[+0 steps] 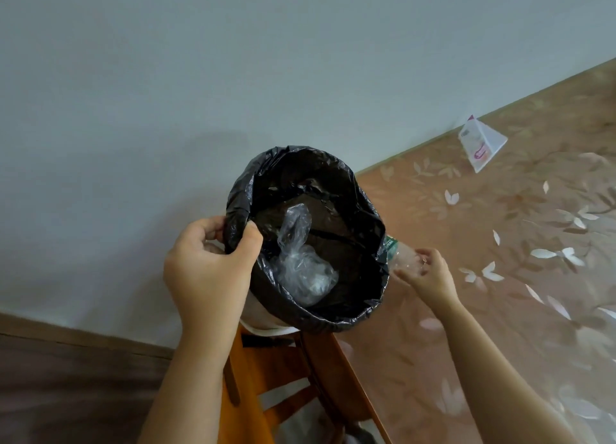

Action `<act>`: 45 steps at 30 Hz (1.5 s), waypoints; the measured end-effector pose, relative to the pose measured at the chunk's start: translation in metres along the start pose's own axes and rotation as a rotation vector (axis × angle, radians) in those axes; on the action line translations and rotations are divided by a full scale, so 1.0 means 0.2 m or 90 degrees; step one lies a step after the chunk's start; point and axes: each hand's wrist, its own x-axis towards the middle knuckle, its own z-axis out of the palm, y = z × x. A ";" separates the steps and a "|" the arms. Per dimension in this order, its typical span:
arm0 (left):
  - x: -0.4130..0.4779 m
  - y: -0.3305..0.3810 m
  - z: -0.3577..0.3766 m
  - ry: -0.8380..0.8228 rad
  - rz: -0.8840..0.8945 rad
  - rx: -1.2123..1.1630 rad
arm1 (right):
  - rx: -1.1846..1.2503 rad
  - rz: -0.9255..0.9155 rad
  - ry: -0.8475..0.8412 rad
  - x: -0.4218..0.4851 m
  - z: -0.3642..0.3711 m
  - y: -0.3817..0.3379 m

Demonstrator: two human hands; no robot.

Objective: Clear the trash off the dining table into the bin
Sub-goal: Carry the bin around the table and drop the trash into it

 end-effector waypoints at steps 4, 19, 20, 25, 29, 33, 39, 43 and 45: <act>-0.04 0.01 -0.01 -0.032 0.009 -0.034 | 0.064 0.012 0.111 -0.18 -0.09 0.01; -0.23 0.05 -0.12 -0.168 -0.076 -0.106 | 0.224 -0.112 0.297 -0.87 -0.41 -0.25; -0.23 0.05 -0.14 -0.175 -0.086 -0.109 | 0.227 -0.124 0.290 -0.89 -0.41 -0.27; -0.27 0.06 -0.20 -0.193 -0.101 -0.125 | 0.205 -0.171 0.243 -0.98 -0.40 -0.34; -0.28 0.07 -0.24 -0.204 -0.083 -0.137 | 0.143 -0.197 0.195 -1.01 -0.36 -0.38; -0.31 0.07 -0.27 -0.201 -0.054 -0.142 | 0.064 -0.218 0.158 -1.03 -0.30 -0.44; -0.36 0.07 -0.32 -0.189 -0.035 -0.133 | -0.058 -0.247 0.145 -1.07 -0.23 -0.50; -0.40 0.06 -0.32 -0.178 -0.006 -0.135 | -0.112 -0.209 0.115 -1.09 -0.24 -0.45; -0.40 0.06 -0.30 -0.177 -0.002 -0.139 | -0.138 -0.199 0.112 -1.11 -0.26 -0.41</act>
